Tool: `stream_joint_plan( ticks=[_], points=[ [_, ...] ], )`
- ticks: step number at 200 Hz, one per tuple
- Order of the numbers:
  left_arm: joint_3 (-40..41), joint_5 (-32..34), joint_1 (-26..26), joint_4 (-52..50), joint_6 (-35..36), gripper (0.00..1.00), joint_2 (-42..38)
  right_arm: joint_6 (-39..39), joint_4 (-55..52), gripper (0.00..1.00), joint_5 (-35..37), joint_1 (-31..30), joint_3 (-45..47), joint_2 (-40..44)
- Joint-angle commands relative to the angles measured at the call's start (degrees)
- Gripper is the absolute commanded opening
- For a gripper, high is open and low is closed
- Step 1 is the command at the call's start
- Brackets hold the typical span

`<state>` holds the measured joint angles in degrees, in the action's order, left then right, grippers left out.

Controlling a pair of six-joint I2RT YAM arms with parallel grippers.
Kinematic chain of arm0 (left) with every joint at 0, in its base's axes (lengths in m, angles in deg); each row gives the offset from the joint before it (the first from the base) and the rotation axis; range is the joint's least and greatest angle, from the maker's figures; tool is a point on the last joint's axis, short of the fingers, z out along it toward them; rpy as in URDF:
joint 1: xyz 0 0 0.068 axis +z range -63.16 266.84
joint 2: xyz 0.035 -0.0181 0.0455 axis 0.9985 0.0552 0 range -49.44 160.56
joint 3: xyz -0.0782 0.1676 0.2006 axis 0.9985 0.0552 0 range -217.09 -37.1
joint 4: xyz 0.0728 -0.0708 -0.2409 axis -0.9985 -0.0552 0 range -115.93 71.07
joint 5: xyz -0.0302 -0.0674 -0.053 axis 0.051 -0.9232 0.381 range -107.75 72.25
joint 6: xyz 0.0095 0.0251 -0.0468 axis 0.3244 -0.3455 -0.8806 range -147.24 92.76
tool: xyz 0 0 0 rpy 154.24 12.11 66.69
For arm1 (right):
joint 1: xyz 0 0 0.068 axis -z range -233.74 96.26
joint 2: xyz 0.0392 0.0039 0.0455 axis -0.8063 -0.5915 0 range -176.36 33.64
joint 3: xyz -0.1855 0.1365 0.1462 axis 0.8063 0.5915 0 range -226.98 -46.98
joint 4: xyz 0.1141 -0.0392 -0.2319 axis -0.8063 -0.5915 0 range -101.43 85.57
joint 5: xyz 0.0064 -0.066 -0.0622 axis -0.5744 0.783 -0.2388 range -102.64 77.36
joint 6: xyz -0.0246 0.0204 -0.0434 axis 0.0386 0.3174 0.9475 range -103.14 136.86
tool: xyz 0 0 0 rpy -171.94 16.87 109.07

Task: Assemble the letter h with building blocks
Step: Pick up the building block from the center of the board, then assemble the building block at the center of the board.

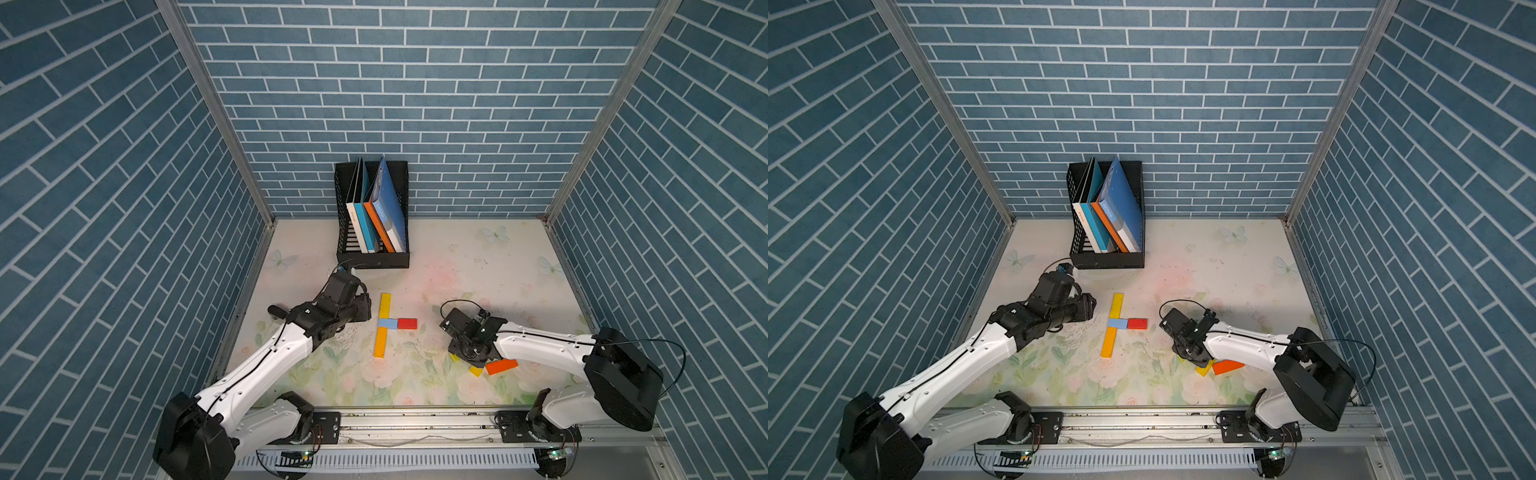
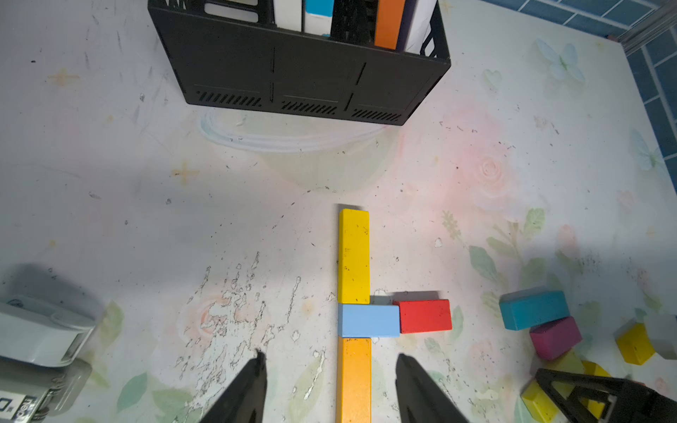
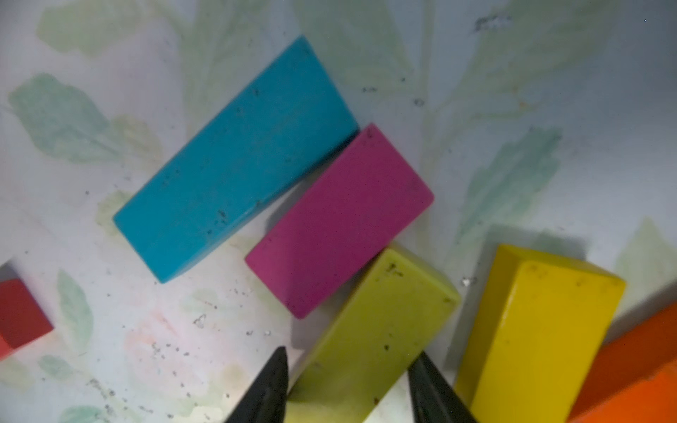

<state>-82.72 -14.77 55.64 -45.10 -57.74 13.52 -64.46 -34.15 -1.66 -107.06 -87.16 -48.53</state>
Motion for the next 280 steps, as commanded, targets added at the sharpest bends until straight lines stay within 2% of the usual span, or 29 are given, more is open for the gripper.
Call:
stream_joint_plan(
  ticks=[1, 26, 61, 90, 110, 136, 175, 185, 205, 220, 228, 280],
  points=[
    [1.69, -0.61, 0.93, 1.79, 1.07, 0.60, 0.66, -0.07, -0.44, 0.32, -1.55, 0.18, 1.89, -0.16],
    [3.30, -0.92, 1.70, 3.05, 1.06, 0.60, 0.86, 4.43, -1.11, 0.18, -2.85, -1.06, 1.70, 0.61],
    [3.56, -1.23, 2.59, 3.65, 0.97, 0.59, 1.25, 9.87, -11.90, 0.16, -0.50, -9.39, -9.65, -4.82],
    [4.49, -1.34, 2.78, 4.42, 0.82, 0.59, 1.41, 11.46, -9.28, 0.12, -3.23, -13.31, -16.41, -11.48],
    [4.57, -1.14, 2.72, 4.59, 0.83, 0.59, 1.56, 13.23, -4.06, 0.12, -5.75, -13.56, -20.85, -16.92],
    [4.75, -0.96, 2.93, 4.79, 0.88, 0.59, 1.95, 15.52, -4.54, 0.12, -5.19, -13.12, -28.11, -24.06],
    [4.92, -1.40, 3.06, 5.04, 0.88, 0.58, 2.52, 15.39, -5.23, 0.12, -5.73, -11.02, -30.26, -27.29],
    [4.89, -1.51, 3.00, 5.08, 0.88, 0.58, 2.48, 15.04, -5.35, 0.19, -5.63, -10.71, -29.81, -27.05],
    [5.01, -1.77, 3.06, 5.24, 0.89, 0.58, 2.50, 15.53, -4.79, 0.53, -5.54, -10.49, -29.21, -26.34],
    [4.99, -1.75, 3.07, 5.19, 0.88, 0.58, 2.56, 16.25, -4.43, 0.58, -5.71, -10.58, -28.93, -25.71],
    [5.00, -1.84, 3.04, 5.25, 0.89, 0.58, 2.68, 16.49, -4.16, 0.57, -5.80, -10.58, -28.75, -25.33],
    [5.09, -1.84, 3.06, 5.25, 0.85, 0.58, 2.66, 17.98, -4.12, 0.33, -5.62, -10.49, -30.46, -26.50]
  ],
)
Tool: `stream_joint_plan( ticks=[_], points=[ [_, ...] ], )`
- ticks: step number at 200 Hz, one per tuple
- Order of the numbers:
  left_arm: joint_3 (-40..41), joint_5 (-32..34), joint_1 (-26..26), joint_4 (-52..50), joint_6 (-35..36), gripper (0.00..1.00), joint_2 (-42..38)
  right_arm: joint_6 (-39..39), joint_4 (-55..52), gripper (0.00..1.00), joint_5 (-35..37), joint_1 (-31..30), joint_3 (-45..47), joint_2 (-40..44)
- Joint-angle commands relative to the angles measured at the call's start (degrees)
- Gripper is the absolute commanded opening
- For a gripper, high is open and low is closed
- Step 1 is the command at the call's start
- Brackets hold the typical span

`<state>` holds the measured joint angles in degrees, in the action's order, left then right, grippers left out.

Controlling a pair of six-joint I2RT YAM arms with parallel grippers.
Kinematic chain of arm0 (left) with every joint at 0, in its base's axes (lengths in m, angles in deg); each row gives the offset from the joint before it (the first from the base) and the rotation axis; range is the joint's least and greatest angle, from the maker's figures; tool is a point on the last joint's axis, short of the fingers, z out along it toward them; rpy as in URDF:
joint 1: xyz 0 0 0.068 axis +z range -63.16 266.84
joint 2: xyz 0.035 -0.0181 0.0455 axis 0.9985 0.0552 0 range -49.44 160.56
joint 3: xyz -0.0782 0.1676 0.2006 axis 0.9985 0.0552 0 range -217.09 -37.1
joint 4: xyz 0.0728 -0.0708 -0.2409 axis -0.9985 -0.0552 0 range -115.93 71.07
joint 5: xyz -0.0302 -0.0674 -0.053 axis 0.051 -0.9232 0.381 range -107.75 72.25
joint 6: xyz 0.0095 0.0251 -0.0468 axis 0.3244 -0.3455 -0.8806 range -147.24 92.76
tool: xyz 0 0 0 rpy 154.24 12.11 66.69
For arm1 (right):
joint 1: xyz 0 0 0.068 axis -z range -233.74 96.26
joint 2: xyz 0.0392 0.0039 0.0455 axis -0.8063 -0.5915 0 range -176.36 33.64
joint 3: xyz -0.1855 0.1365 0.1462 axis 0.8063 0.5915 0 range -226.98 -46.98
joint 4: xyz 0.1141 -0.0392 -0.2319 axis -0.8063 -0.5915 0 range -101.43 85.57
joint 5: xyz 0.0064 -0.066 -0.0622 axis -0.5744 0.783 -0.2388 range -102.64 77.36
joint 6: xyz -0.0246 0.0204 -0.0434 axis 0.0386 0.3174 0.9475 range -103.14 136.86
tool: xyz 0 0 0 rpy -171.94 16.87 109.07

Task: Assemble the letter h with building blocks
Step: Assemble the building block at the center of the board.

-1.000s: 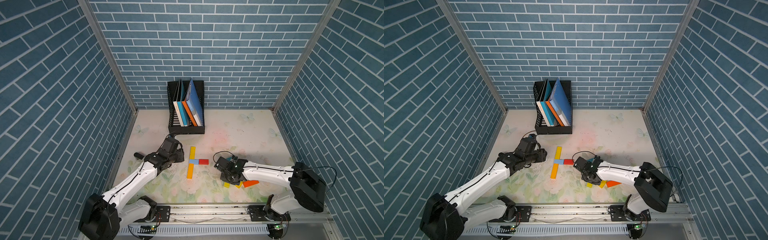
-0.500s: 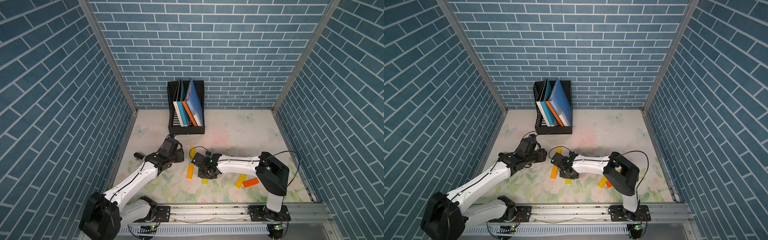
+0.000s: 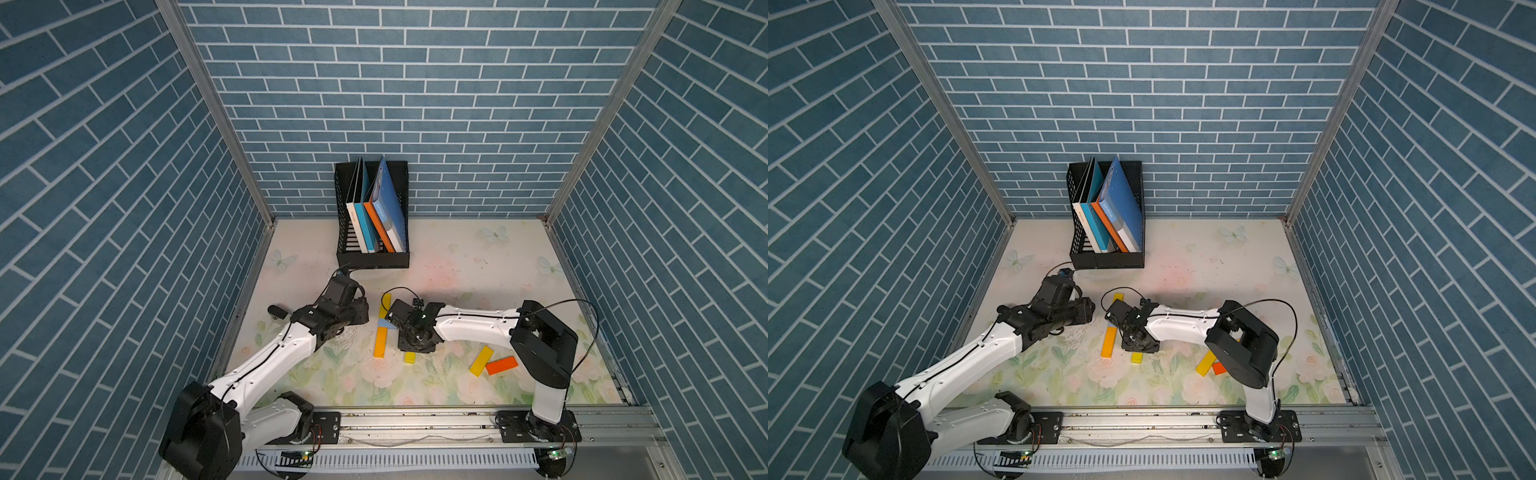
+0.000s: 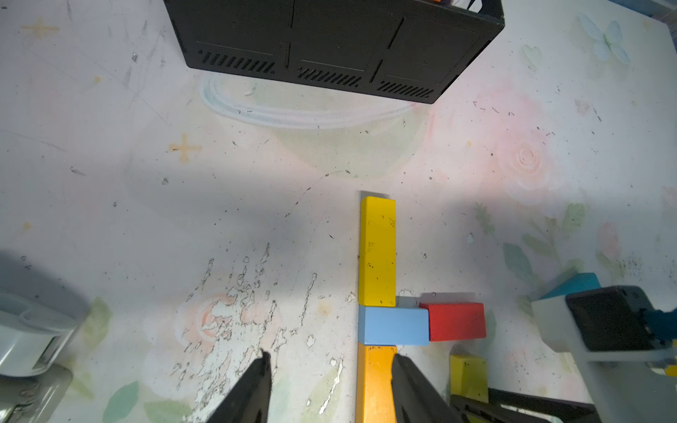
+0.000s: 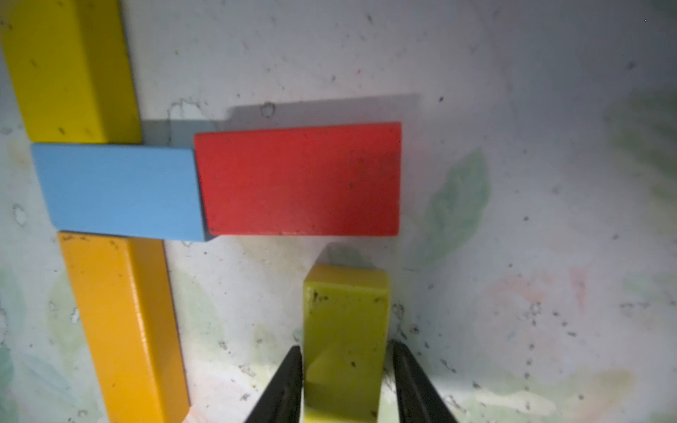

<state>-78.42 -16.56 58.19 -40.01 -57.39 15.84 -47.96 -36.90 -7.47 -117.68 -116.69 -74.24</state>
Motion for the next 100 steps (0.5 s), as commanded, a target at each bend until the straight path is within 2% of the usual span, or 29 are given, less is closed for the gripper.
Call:
stream_joint_plan(
  ticks=[1, 26, 100],
  points=[
    [0.79, -0.05, 0.47, 0.16, 0.52, 0.58, 0.36, 1.51, -1.41, 0.32, 0.19, 0.09, -1.03, -0.82],
    [0.80, 0.03, 0.54, 0.16, 0.51, 0.58, 0.36, 1.16, -2.15, 0.27, 0.29, 0.30, -1.28, -1.55],
    [0.87, -0.14, 0.48, 0.17, 0.53, 0.58, 0.59, -0.49, -1.01, 0.24, -0.10, 1.01, -1.33, -2.12]
  ],
)
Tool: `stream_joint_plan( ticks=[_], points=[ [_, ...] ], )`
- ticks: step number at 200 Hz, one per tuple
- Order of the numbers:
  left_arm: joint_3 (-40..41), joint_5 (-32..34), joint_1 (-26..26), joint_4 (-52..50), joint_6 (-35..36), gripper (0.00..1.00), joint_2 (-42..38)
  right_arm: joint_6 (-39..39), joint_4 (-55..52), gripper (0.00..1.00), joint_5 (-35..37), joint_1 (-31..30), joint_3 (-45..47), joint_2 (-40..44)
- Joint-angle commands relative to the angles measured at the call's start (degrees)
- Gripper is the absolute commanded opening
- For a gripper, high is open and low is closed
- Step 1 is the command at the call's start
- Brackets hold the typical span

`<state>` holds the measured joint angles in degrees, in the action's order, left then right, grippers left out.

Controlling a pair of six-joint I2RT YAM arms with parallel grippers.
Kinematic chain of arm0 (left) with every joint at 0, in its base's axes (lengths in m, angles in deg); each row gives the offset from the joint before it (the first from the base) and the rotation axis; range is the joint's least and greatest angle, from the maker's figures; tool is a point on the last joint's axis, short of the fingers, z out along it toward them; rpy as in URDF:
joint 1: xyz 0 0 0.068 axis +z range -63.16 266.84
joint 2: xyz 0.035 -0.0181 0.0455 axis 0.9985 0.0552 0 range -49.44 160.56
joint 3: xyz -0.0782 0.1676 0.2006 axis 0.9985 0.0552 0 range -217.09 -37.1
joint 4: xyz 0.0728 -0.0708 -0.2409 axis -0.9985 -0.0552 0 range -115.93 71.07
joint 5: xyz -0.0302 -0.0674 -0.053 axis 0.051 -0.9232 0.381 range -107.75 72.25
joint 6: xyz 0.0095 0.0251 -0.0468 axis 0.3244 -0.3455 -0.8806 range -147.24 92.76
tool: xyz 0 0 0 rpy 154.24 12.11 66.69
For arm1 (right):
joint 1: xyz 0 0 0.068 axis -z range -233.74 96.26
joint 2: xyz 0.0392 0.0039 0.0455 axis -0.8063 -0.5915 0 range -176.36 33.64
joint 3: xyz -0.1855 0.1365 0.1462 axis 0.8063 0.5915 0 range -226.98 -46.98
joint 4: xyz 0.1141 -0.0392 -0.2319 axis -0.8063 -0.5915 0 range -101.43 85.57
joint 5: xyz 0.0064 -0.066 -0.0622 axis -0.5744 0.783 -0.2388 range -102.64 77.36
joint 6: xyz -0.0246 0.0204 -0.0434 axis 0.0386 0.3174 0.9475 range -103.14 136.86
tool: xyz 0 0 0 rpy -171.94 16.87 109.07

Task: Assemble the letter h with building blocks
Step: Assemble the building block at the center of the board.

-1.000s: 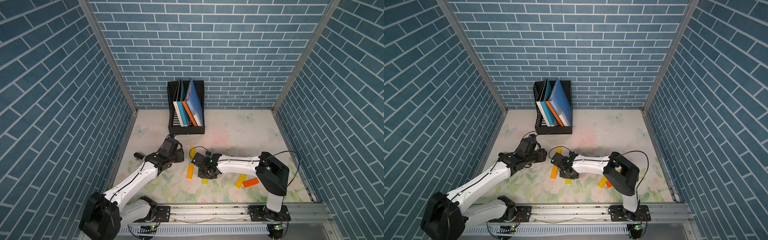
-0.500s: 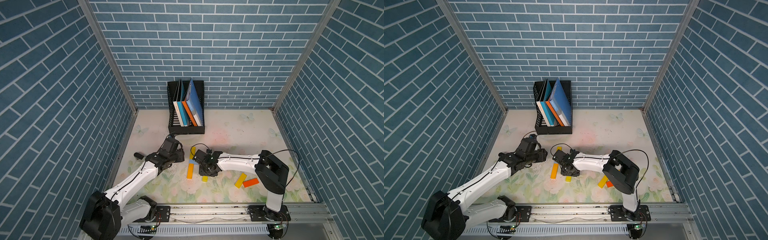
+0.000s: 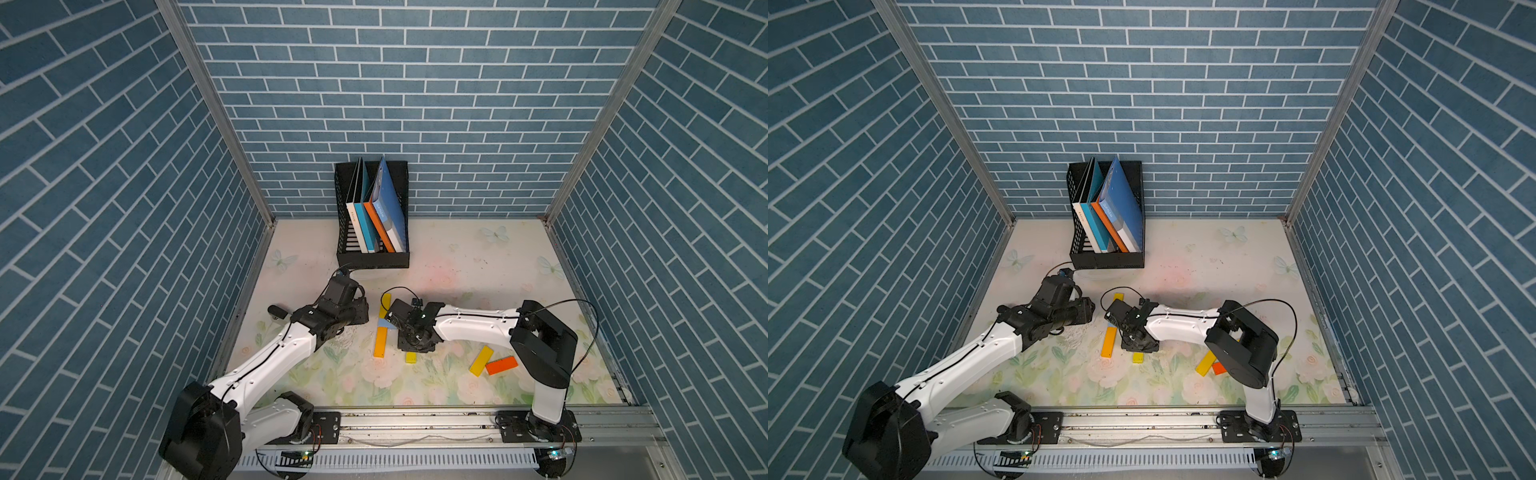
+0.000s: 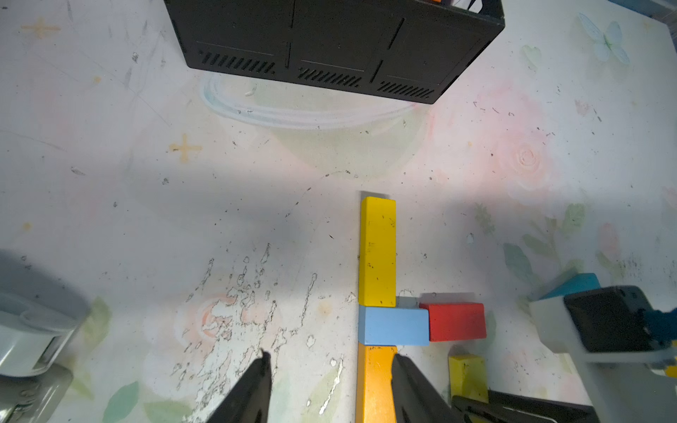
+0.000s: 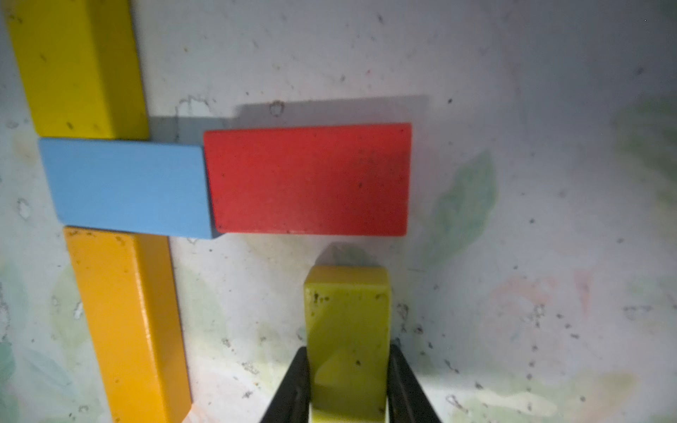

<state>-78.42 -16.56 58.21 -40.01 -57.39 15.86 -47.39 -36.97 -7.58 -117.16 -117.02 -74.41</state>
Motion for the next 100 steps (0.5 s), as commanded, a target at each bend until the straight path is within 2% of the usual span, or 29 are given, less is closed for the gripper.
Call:
stream_joint_plan(
  ticks=[1, 39, 56, 84, 100],
  points=[
    [0.88, -0.14, 0.44, 0.12, 0.53, 0.58, 0.55, -1.06, -0.95, 0.24, 0.03, 0.53, -1.08, -1.97],
    [0.89, -0.15, 0.42, 0.16, 0.53, 0.58, 0.66, -1.67, -0.72, 0.25, 0.05, 0.81, -0.88, -2.39],
    [0.89, -0.11, 0.45, 0.16, 0.54, 0.58, 0.73, -1.54, -0.25, 0.28, -0.18, 0.75, -0.63, -2.25],
    [0.82, -0.22, 0.45, 0.16, 0.53, 0.58, 0.80, -1.31, -0.08, 0.49, -0.37, 0.54, -0.62, -1.37],
    [0.98, -0.26, 0.45, 0.16, 0.55, 0.58, 0.74, -1.02, 0.00, 0.56, -0.10, 0.49, -0.77, 0.04]
  ],
)
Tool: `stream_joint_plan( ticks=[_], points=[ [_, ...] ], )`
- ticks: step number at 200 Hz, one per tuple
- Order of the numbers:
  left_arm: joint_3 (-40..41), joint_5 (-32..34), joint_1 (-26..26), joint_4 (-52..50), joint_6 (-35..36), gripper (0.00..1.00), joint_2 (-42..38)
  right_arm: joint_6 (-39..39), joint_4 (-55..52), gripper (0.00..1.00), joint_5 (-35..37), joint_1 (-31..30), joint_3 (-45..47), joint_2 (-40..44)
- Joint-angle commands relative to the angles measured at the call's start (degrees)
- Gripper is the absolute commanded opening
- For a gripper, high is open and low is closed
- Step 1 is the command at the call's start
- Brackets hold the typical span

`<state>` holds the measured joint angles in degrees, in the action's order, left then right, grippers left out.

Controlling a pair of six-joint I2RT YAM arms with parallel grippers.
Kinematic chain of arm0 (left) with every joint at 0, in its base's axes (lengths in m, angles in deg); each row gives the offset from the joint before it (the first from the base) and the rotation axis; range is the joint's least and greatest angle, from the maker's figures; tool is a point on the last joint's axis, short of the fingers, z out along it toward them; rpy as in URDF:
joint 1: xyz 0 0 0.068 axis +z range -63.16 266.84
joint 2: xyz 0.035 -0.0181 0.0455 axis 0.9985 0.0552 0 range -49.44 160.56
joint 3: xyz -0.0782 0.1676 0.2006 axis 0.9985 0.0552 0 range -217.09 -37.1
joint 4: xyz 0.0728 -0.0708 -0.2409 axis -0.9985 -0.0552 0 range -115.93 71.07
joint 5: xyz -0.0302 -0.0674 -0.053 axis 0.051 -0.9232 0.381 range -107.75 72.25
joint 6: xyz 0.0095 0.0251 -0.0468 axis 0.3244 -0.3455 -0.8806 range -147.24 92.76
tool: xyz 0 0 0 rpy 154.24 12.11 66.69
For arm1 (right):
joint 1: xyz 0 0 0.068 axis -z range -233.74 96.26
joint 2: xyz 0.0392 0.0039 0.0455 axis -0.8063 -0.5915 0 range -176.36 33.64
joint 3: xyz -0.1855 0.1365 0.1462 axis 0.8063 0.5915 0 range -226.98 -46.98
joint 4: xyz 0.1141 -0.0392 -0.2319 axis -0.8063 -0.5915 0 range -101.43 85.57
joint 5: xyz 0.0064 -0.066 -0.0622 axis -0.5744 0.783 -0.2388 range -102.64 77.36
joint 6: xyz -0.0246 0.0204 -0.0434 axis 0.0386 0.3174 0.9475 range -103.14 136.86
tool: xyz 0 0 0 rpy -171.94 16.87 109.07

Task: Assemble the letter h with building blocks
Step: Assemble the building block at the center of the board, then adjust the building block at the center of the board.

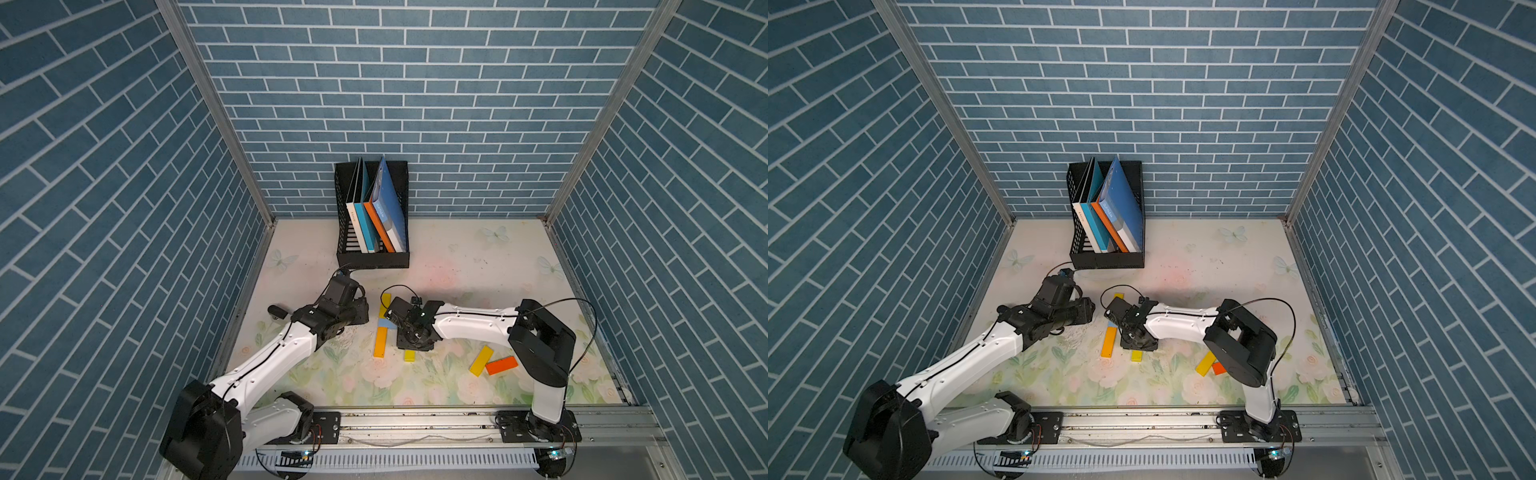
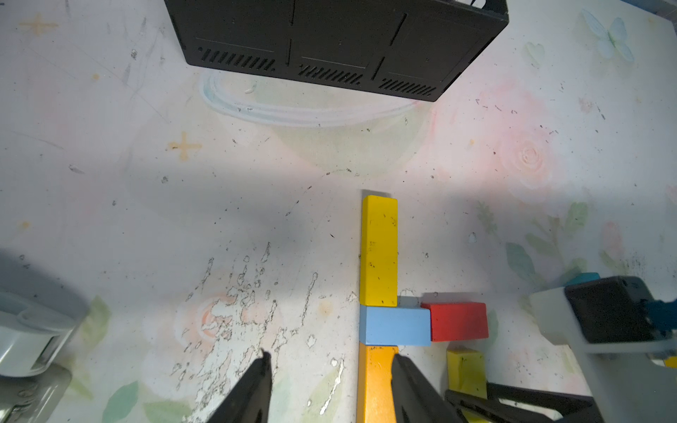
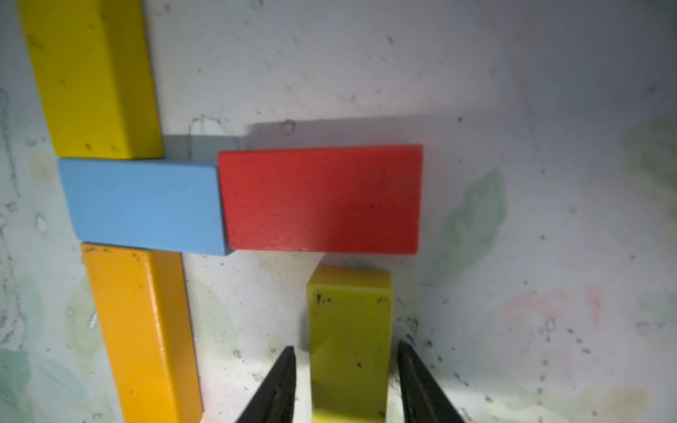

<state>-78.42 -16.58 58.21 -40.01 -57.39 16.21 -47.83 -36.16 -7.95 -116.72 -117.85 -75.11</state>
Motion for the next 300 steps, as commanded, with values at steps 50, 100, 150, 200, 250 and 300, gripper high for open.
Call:
stream_joint_plan(
  ticks=[50, 100, 150, 200, 250, 300],
  points=[
    [1.07, -0.27, 0.47, 0.25, 0.52, 0.58, 0.24, 2.66, -1.93, 0.64, 3.51, 2.84, -1.24, 7.71],
    [1.13, -0.34, 0.41, 0.34, 0.46, 0.58, 0.27, 7.39, 2.93, 0.54, 0.62, 12.25, -1.18, 6.21],
    [1.15, -0.47, 0.44, 0.45, 0.53, 0.57, 0.92, 7.85, 4.84, 0.39, -1.26, 15.11, -4.87, -0.56],
    [1.07, -0.81, 0.42, 0.60, 0.64, 0.57, 1.37, 6.50, 4.77, 0.32, -1.96, 14.05, -6.09, -4.37],
    [1.13, -0.81, 0.49, 0.52, 0.67, 0.57, 1.37, 6.05, 3.71, 0.30, -1.88, 12.41, -6.86, -6.30],
    [1.08, -0.66, 0.46, 0.53, 0.70, 0.57, 1.30, 4.97, 2.09, 0.29, -1.00, 10.85, -7.05, -6.12]
  ],
)
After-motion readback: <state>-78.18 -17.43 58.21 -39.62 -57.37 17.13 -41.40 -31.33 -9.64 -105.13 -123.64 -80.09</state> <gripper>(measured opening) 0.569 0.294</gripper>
